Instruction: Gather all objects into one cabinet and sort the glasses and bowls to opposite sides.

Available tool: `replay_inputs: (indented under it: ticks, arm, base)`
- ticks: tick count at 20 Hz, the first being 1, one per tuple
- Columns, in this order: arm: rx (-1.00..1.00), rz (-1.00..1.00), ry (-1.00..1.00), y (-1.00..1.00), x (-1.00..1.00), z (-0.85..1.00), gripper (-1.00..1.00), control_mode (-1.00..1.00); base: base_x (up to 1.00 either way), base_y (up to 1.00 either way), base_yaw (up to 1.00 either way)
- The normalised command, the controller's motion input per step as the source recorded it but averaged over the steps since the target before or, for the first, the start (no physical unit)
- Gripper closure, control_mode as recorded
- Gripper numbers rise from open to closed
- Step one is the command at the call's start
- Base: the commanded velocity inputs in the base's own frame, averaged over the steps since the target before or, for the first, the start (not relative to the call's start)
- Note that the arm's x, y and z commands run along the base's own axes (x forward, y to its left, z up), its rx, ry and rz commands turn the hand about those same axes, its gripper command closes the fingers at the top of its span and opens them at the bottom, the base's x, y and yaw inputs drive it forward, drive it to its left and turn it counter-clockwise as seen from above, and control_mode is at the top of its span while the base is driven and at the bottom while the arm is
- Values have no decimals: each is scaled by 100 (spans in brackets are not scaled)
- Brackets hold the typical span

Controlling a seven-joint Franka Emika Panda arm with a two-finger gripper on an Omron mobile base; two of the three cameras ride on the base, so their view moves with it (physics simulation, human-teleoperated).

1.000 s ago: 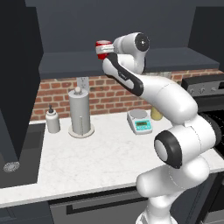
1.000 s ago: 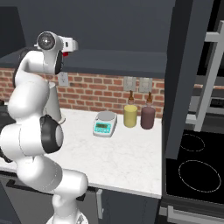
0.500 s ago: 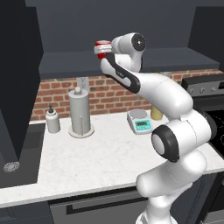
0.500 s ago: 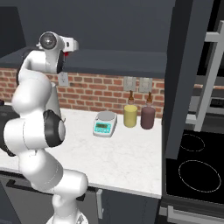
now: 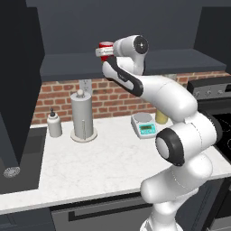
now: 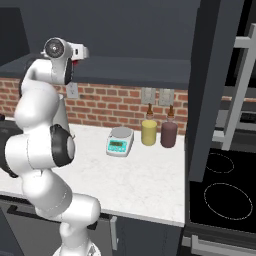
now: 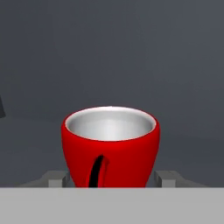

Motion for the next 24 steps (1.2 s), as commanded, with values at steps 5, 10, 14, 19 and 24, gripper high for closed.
replay_inputs:
  ticks: [5,10,14,19,24]
  arm:
    - [0,0,-7,0,-18,0,100,-100]
    - [0,0,-2,0,-6,0,100,-100]
    - [0,0,1,0,1,0,100,-100]
    - [0,-2,0,0,-3,4,100,-100]
    - [0,-5,0,-2,-22,4,100,-100]
  base:
    - [0,0,0]
    - [0,0,0]
    - [0,0,0]
    - [0,0,0]
    - [0,0,0]
